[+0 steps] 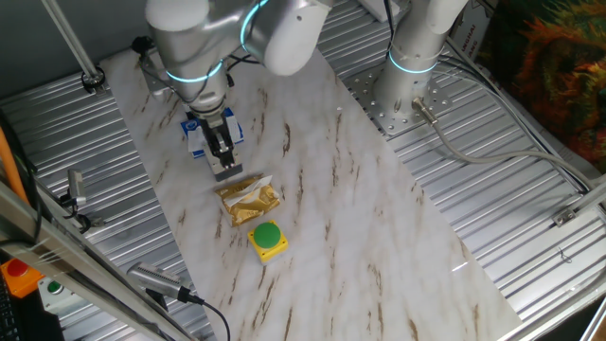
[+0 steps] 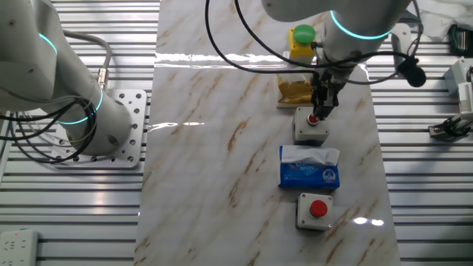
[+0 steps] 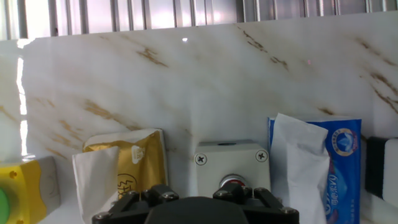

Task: Press three buttons from left to right in sequence

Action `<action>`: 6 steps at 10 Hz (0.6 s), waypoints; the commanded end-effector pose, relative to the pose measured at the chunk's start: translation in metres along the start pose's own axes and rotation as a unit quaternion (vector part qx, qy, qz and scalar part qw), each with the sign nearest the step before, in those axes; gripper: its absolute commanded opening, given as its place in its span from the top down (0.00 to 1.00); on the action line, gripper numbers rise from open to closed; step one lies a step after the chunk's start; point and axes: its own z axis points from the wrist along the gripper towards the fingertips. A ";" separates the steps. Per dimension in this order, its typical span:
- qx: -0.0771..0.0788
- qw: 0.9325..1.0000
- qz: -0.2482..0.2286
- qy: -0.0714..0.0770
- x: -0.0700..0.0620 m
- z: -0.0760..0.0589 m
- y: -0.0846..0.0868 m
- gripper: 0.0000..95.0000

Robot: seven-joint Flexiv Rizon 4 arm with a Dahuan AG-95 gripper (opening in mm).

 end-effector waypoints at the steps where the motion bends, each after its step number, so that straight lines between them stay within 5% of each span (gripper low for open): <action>1: -0.005 1.000 0.005 0.005 0.002 -0.007 0.002 0.40; 6: -0.005 1.000 0.011 -0.001 0.006 -0.012 0.004 0.40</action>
